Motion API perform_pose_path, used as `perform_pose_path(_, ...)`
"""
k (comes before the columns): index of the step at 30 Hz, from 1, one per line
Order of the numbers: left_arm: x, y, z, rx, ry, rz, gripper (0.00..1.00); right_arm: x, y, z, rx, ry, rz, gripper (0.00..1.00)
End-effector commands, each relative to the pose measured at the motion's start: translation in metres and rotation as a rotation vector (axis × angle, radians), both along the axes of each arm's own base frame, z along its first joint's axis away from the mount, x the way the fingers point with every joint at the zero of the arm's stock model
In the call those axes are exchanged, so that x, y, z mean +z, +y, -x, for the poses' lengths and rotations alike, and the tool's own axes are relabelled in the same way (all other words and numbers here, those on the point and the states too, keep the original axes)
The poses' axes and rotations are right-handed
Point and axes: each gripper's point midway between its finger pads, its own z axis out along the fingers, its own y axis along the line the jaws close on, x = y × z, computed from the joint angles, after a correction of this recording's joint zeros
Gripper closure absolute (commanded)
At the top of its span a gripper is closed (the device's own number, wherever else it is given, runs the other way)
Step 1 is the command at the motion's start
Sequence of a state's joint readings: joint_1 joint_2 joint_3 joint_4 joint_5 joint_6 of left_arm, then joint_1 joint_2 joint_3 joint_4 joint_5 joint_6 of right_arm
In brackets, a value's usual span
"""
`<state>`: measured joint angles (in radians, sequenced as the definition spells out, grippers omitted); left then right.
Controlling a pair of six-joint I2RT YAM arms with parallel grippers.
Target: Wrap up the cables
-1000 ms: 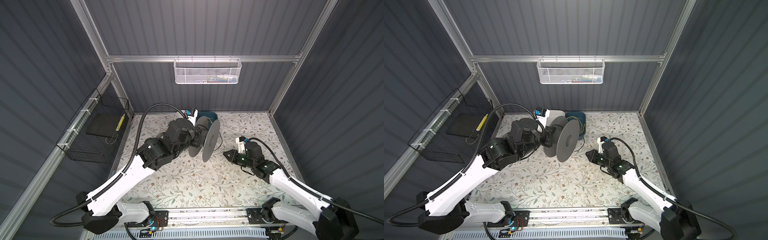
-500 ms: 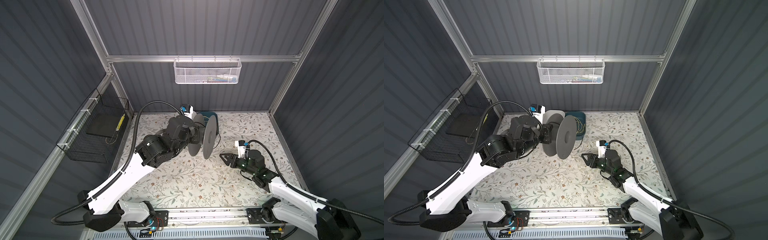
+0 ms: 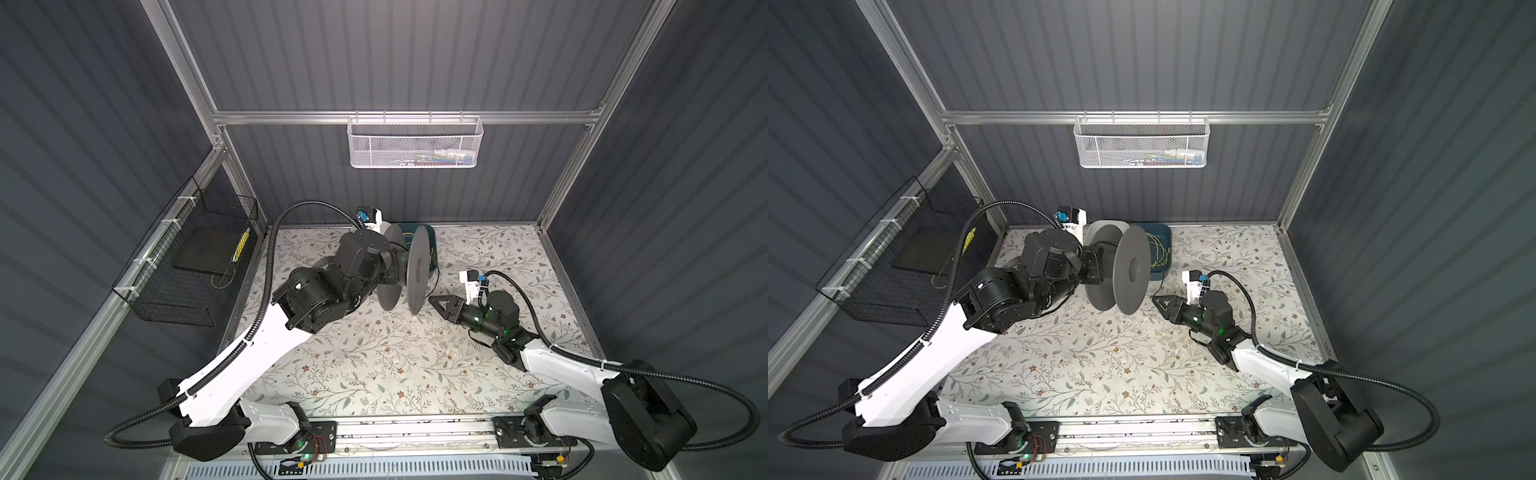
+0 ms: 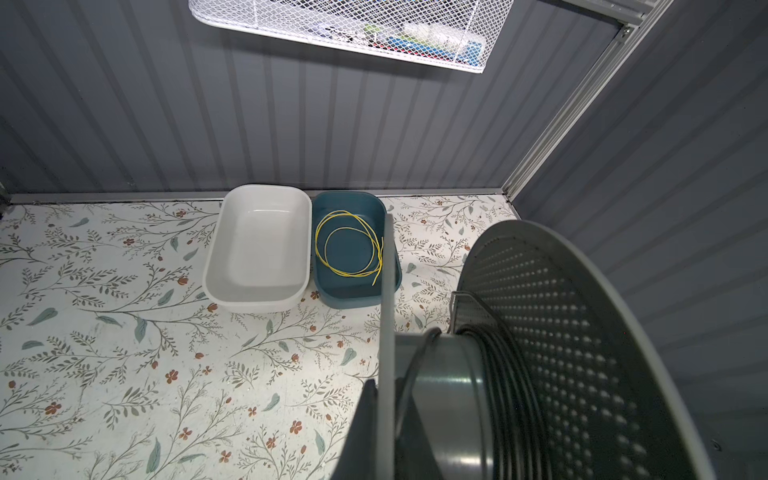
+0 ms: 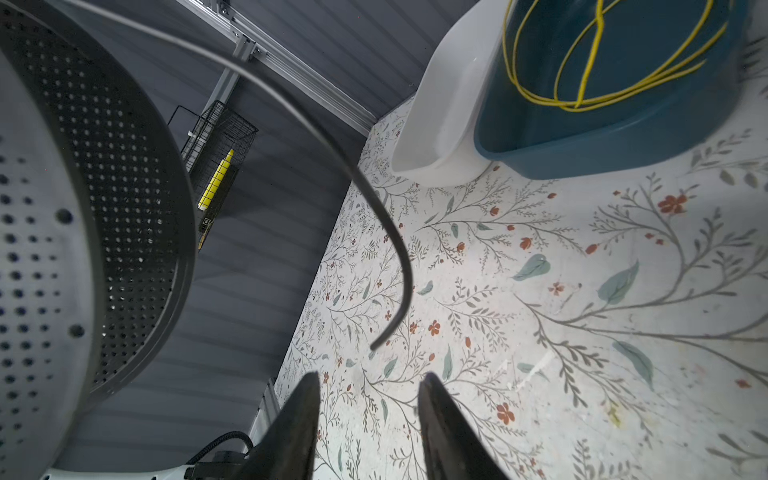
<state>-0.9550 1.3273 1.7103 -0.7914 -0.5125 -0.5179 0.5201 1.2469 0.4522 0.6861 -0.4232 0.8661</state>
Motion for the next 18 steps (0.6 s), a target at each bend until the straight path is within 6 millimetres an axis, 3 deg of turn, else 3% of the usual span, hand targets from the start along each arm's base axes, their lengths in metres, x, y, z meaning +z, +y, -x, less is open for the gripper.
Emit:
perform_pose_path(1, 0.035, -0.001, -0.004, 0.032, -0.063, 0.124, 1.0, 0.017, 0.007, -0.007, 0.003, -0.034, -0.041, 0.6)
perform_pose_path(8, 0.038, -0.001, -0.005, 0.032, -0.07, 0.139, 1.0, 0.008, 0.012, -0.025, -0.031, 0.015, -0.045, 0.68)
perform_pose_path(18, 0.039, 0.002, -0.005, 0.041, -0.078, 0.133, 1.0, 0.003, 0.011, -0.026, -0.039, 0.026, -0.044, 0.84)
